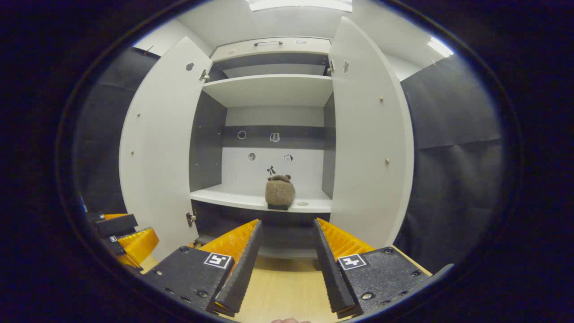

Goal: Grab one shoe with the right hand and put it into the shoe cabinet, grab the other shoe with the left hand and put it into the shoe cabinet; then close the right door with the right hand and the left door with the left hand.

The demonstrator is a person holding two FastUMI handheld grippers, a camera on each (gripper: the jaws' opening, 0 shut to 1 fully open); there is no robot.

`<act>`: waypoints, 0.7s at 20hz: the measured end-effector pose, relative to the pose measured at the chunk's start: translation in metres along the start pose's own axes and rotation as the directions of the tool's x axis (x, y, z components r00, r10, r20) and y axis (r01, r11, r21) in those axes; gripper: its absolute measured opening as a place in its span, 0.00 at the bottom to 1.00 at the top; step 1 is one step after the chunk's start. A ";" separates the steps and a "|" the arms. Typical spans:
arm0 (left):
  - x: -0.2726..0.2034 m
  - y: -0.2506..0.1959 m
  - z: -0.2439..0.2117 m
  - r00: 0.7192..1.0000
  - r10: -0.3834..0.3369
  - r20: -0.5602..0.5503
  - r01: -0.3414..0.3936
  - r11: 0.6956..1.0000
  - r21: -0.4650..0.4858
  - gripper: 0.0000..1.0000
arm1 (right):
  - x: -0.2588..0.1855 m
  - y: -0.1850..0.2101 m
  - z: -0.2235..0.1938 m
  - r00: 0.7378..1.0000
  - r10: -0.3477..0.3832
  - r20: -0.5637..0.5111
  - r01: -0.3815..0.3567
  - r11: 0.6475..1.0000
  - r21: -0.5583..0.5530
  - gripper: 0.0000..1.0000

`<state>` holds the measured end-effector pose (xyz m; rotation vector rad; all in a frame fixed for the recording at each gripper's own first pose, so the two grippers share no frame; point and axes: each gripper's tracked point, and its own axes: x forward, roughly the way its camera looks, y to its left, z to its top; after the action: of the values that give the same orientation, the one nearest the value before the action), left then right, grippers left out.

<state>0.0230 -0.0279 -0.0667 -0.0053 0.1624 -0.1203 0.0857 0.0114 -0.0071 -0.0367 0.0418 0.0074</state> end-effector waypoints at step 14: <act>-0.001 -0.021 -0.033 0.986 -0.044 -0.159 0.044 0.999 0.000 0.95 | -0.034 -0.013 -0.030 0.998 -0.047 0.047 0.046 0.999 0.023 0.82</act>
<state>0.0147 -0.0482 -0.0991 0.0047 0.3221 -0.1653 0.0507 -0.0031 -0.0355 -0.0154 -0.0063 -0.0389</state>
